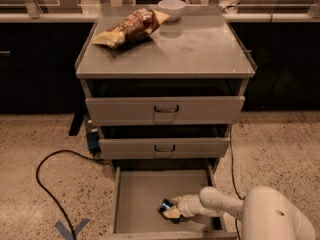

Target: Place pepsi can into bottom drawer

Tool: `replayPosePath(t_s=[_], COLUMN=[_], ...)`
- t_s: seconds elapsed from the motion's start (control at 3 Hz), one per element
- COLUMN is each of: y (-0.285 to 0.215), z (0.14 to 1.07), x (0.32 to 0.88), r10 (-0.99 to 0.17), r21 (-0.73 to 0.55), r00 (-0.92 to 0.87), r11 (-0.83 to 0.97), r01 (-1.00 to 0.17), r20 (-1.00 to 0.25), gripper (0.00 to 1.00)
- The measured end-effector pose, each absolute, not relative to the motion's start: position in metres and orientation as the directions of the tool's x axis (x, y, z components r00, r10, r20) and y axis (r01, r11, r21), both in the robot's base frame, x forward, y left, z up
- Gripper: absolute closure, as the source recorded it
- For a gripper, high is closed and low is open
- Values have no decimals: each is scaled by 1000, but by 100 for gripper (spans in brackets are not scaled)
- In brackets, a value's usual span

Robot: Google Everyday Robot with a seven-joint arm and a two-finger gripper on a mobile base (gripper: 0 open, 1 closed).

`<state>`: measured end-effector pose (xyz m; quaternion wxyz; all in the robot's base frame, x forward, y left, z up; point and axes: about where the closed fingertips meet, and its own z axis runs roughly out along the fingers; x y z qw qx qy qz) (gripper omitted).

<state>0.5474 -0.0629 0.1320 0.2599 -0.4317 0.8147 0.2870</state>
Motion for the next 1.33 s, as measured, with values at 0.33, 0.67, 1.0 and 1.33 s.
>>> replayPosePath(t_s=[0.33, 0.67, 1.0, 1.33], y=[-64, -64, -64, -64], z=[123, 122, 122, 122], x=[547, 547, 547, 547], r10=[-555, -555, -555, -555], r21=[256, 257, 257, 257], r00=[-521, -523, -523, -523], r11=[486, 488, 488, 488], r01=[-836, -834, -834, -834], r20=[-648, -647, -647, -647], gripper=[100, 82, 60, 37])
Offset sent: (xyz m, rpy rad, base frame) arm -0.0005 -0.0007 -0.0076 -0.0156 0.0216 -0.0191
